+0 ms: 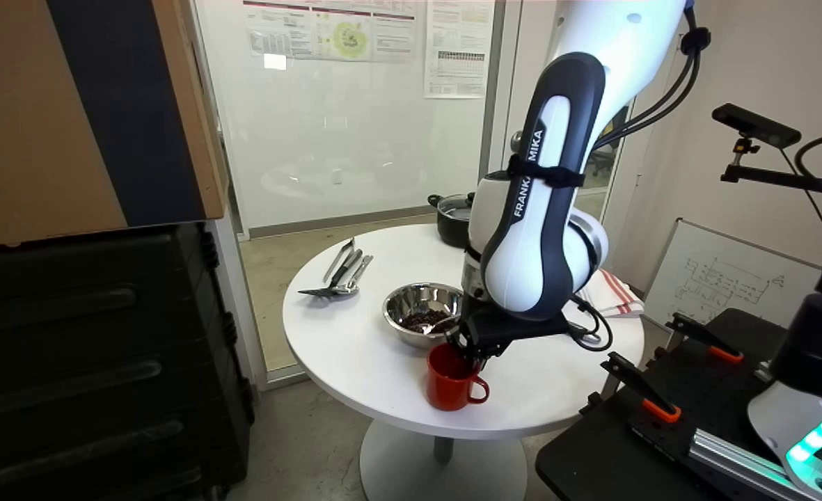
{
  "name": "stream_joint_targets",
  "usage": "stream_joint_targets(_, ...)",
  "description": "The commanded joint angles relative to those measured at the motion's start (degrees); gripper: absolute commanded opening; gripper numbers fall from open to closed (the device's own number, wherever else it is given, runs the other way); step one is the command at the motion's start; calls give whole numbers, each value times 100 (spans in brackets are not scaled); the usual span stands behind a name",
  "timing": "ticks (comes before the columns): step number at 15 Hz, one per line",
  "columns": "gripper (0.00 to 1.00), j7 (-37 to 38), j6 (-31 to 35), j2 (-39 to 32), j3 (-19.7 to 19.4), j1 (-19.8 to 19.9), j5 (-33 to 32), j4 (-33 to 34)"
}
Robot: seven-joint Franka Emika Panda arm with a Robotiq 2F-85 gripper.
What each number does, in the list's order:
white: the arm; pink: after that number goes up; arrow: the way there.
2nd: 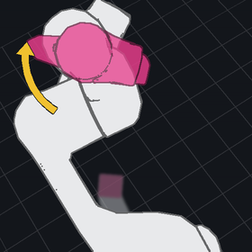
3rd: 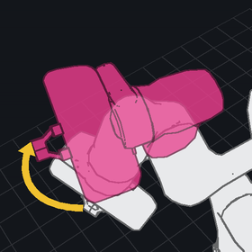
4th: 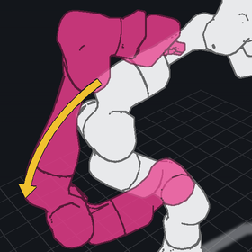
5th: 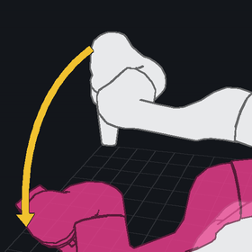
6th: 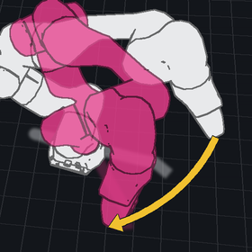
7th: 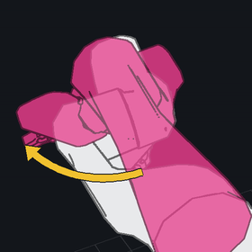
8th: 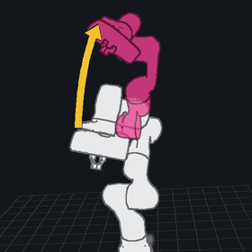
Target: Pick up the cup from the table and slightly move it to the left.
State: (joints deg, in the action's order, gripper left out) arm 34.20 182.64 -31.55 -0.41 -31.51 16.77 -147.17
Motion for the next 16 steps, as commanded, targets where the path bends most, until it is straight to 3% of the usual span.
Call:
stream_joint_targets(1,2,237,198,-288,-149,-324,357,257)
stream_joint_targets(2,2,276,169,-325,-187,-375,417,304)
stream_joint_targets(3,8,317,158,-354,-211,-406,468,341)
stream_joint_targets(4,32,370,159,-335,-253,-451,519,359)
stream_joint_targets(6,36,454,168,-327,-298,-486,580,384)
stream_joint_targets(11,70,581,115,-267,-346,-494,595,399)
stream_joint_targets(13,85,537,40,-104,-175,-309,556,316)
stream_joint_targets(15,99,408,3,276,240,106,517,96)
stream_joint_targets(16,100,347,59,543,472,335,503,-76)
